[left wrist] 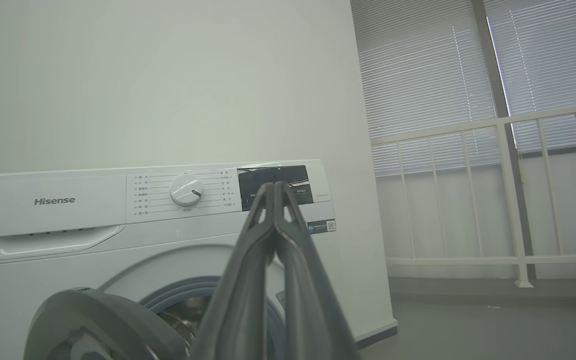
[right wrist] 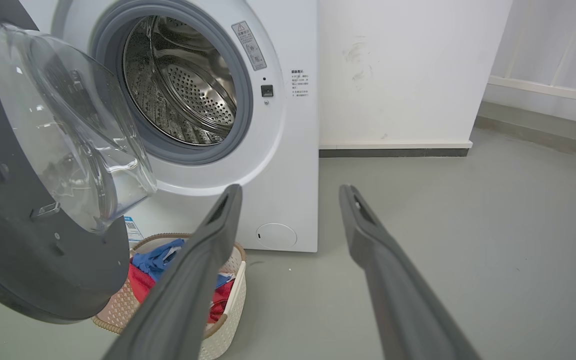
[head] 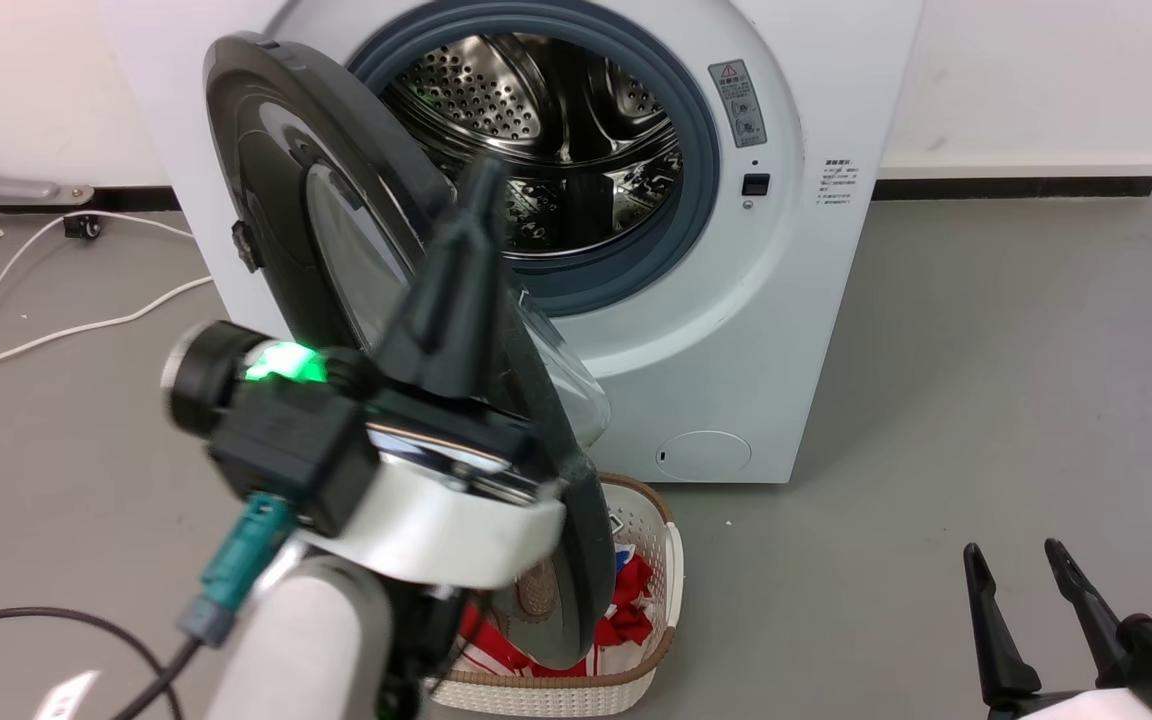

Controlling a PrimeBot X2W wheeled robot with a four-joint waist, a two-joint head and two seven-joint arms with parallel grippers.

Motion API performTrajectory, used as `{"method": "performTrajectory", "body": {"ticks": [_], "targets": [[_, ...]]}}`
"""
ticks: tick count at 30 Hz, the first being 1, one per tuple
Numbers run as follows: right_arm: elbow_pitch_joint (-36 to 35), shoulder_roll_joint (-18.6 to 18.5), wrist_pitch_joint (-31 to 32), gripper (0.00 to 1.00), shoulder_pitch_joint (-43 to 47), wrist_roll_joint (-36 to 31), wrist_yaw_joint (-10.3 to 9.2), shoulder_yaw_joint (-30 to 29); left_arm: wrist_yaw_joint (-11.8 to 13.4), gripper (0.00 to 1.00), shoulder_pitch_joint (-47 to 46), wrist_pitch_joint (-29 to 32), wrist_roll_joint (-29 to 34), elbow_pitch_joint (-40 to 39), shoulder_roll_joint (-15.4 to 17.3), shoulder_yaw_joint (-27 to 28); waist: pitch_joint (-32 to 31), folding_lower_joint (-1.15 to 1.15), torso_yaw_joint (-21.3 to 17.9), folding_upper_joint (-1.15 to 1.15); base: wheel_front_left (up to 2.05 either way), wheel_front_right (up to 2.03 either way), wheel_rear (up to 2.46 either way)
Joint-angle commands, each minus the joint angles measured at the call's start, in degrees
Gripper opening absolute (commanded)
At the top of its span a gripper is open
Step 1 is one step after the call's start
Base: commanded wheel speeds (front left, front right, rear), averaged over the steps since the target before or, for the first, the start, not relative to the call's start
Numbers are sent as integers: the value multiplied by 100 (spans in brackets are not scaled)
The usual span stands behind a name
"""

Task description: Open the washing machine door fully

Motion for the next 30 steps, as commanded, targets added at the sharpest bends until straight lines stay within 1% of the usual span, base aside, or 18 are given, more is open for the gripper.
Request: {"method": "performTrajectory", "body": {"ticks": [1,4,9,17,23,30], "targets": [[-15,25,18,100,70,-48,0,2,-27,0,-4,40,-64,-19,-36,-118,9,0,-12,0,0,0,0],[-25,35,30,100,98,-42,1,6,-69,0,127,161,-217,-22,-114,-551,22,0,-38,0,0,0,0],[-41,42,68,100,113,-33,1,-2,-63,0,423,438,-486,124,-176,-1274,58,0,-54,0,0,0,0],[-18,48,87,100,108,-10,1,-46,-132,0,1109,906,-846,567,-187,-2099,119,0,12,0,0,0,0],[34,49,102,100,27,48,1,-29,-117,0,1474,980,-1000,1117,-149,-2319,136,0,36,0,0,0,0],[108,49,95,100,-22,83,0,10,93,0,1358,838,-1025,1870,-128,-2030,173,0,-34,0,0,0,0]]}}
